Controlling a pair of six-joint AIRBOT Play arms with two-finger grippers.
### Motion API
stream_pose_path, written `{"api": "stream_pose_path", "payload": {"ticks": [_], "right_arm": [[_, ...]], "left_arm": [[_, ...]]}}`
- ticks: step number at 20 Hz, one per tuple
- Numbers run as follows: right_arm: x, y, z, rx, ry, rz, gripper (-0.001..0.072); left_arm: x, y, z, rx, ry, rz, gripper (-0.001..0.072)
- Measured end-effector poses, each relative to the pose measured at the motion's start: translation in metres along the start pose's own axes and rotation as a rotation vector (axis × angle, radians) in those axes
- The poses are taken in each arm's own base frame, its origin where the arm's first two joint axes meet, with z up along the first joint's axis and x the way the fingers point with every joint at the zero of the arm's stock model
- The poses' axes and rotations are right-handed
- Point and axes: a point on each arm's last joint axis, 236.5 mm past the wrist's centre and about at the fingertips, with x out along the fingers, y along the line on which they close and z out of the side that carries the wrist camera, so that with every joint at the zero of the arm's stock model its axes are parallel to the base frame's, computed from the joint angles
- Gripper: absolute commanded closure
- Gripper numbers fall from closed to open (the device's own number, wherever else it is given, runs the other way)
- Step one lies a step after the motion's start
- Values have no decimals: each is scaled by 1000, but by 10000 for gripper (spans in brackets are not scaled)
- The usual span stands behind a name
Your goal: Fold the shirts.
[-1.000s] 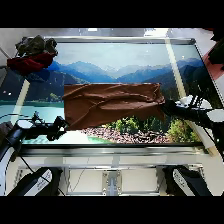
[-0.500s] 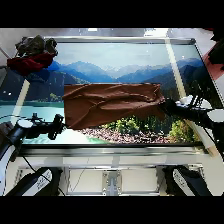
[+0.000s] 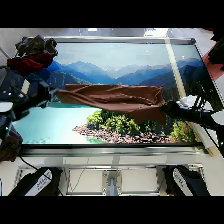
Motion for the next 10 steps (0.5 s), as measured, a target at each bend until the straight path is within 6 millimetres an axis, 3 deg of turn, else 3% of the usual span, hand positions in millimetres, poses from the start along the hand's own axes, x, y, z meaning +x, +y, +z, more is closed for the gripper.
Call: {"api": "stream_pose_path", "payload": {"ticks": [4, 7, 10], "right_arm": [[-13, -21, 23, -52, -37, -137, 686], [-2, -27, 47, -69, -40, -163, 686], [27, -25, 68, -80, -19, -140, 686]], "left_arm": [[-12, -30, 33, 178, -72, 28, 700], [-2, -28, 19, 306, -25, 94, 701], [22, -17, -1, 434, 26, 177, 701]]}}
